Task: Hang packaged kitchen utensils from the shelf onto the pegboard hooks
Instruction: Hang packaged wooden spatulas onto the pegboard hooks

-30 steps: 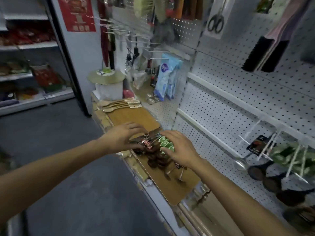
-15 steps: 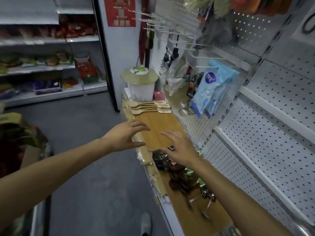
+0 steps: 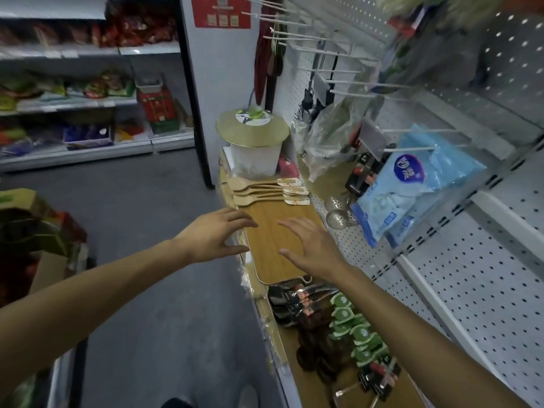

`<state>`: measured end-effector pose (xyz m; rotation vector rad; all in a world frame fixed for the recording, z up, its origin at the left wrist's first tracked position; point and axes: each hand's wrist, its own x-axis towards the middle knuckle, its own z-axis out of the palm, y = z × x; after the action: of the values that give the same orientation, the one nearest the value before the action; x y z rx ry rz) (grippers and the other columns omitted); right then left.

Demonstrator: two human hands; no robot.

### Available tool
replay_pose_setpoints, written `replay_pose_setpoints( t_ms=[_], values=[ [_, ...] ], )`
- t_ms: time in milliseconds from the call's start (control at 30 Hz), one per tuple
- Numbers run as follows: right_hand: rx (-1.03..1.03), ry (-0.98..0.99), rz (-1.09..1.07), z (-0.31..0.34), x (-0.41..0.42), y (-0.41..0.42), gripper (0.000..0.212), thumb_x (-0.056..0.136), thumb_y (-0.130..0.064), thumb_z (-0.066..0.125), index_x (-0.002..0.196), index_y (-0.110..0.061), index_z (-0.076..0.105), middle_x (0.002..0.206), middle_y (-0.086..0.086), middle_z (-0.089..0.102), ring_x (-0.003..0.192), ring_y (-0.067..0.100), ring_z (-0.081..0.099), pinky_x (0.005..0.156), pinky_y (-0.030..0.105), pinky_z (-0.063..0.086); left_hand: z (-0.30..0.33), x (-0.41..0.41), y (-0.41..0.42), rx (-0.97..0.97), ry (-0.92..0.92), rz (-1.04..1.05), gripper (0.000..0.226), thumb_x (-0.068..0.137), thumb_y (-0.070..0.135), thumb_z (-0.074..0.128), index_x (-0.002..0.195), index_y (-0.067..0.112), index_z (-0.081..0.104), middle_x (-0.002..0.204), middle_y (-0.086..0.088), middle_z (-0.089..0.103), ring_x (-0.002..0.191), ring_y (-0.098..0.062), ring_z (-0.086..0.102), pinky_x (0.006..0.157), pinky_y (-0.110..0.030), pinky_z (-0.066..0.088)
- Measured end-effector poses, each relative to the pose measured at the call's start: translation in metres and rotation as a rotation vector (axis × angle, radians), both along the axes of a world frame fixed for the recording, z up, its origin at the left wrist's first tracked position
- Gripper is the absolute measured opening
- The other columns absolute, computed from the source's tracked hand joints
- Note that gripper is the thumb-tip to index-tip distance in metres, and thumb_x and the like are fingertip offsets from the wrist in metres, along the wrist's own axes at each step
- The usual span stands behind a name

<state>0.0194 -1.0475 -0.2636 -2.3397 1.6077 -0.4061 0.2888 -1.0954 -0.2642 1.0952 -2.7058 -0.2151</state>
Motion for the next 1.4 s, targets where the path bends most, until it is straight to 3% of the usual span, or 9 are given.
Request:
replay_pose_setpoints(
  t_ms=[200, 300, 467, 567, 700, 833, 1033, 1200, 1400],
  values=[
    [0.011, 0.029, -0.025, -0.013, 0.012, -0.054, 0.065, 0.089, -0.05, 0.061, 0.148, -0.034, 0.036, 0.151, -0.009, 0.041, 0.142, 0.012, 0.032, 0.114, 0.031, 0.025, -0.015, 0.01, -0.074, 0.033, 0.024, -0.004, 0.056, 0.09, 0.061, 0.057, 0.138, 0.033, 0.054, 0.139, 0.011, 0.055, 0.127, -0.009, 0.05, 0.096, -0.018, 0.038],
    [0.008, 0.036, -0.053, -0.024, 0.024, -0.085, 0.064, 0.09, -0.05, 0.061, 0.147, -0.033, 0.039, 0.149, -0.008, 0.044, 0.141, 0.014, 0.033, 0.112, 0.029, 0.026, -0.027, 0.019, -0.118, 0.061, 0.026, -0.043, 0.057, 0.09, 0.062, 0.056, 0.139, 0.033, 0.053, 0.139, 0.011, 0.054, 0.127, -0.01, 0.049, 0.098, -0.026, 0.046],
    [0.037, 0.018, -0.162, -0.043, 0.06, -0.142, 0.061, 0.089, -0.048, 0.063, 0.143, -0.028, 0.045, 0.144, -0.006, 0.049, 0.135, 0.014, 0.04, 0.109, 0.032, 0.034, -0.047, 0.043, -0.2, 0.098, 0.001, -0.151, 0.054, 0.092, 0.06, 0.056, 0.139, 0.032, 0.053, 0.141, 0.011, 0.053, 0.13, -0.012, 0.048, 0.103, -0.029, 0.044],
    [0.075, -0.005, -0.258, -0.054, 0.089, -0.176, 0.06, 0.089, -0.046, 0.064, 0.143, -0.027, 0.046, 0.143, -0.007, 0.05, 0.132, 0.014, 0.044, 0.104, 0.033, 0.04, -0.056, 0.065, -0.249, 0.133, -0.01, -0.215, 0.051, 0.092, 0.056, 0.059, 0.136, 0.031, 0.056, 0.138, 0.01, 0.056, 0.126, -0.013, 0.051, 0.1, -0.027, 0.044],
    [0.156, 0.023, -0.351, -0.072, 0.122, -0.22, 0.061, 0.091, -0.051, 0.06, 0.145, -0.027, 0.043, 0.146, -0.006, 0.048, 0.135, 0.014, 0.041, 0.109, 0.033, 0.037, -0.068, 0.089, -0.311, 0.169, -0.026, -0.273, 0.049, 0.093, 0.054, 0.061, 0.134, 0.029, 0.058, 0.136, 0.009, 0.058, 0.123, -0.014, 0.053, 0.094, -0.023, 0.042],
    [0.253, 0.01, -0.441, -0.105, 0.139, -0.266, 0.058, 0.093, -0.051, 0.056, 0.144, -0.029, 0.042, 0.146, -0.008, 0.047, 0.134, 0.013, 0.042, 0.108, 0.035, 0.041, -0.095, 0.096, -0.371, 0.22, -0.018, -0.276, 0.049, 0.094, 0.052, 0.06, 0.137, 0.03, 0.056, 0.136, 0.008, 0.057, 0.124, -0.017, 0.052, 0.094, -0.032, 0.049],
    [0.397, -0.065, -0.554, -0.188, 0.128, -0.346, 0.054, 0.091, -0.042, 0.063, 0.14, -0.026, 0.047, 0.14, -0.006, 0.052, 0.126, 0.014, 0.049, 0.1, 0.034, 0.045, -0.179, 0.07, -0.455, 0.226, -0.087, -0.372, 0.052, 0.095, 0.052, 0.037, 0.132, 0.023, 0.06, 0.128, 0.002, 0.063, 0.113, -0.023, 0.059, 0.085, -0.034, 0.052],
    [0.497, -0.04, -0.585, -0.286, 0.105, -0.417, 0.049, 0.093, -0.036, 0.061, 0.137, -0.02, 0.05, 0.134, -0.002, 0.056, 0.116, 0.017, 0.055, 0.093, 0.033, 0.049, -0.275, 0.025, -0.509, 0.305, -0.082, -0.335, 0.045, 0.099, 0.037, 0.055, 0.143, 0.026, 0.05, 0.14, 0.002, 0.054, 0.123, -0.023, 0.051, 0.094, -0.037, 0.05],
    [0.475, -0.194, -1.019, -0.384, 0.081, -0.486, 0.025, 0.095, -0.024, 0.059, 0.115, -0.01, 0.065, 0.109, 0.01, 0.071, 0.1, 0.027, 0.065, 0.081, 0.031, 0.049, -0.394, -0.041, -0.526, 0.544, -0.12, -0.073, 0.054, 0.097, 0.015, 0.049, 0.149, 0.022, 0.039, 0.148, -0.004, 0.047, 0.129, -0.031, 0.051, 0.096, -0.042, 0.051]
  ],
)
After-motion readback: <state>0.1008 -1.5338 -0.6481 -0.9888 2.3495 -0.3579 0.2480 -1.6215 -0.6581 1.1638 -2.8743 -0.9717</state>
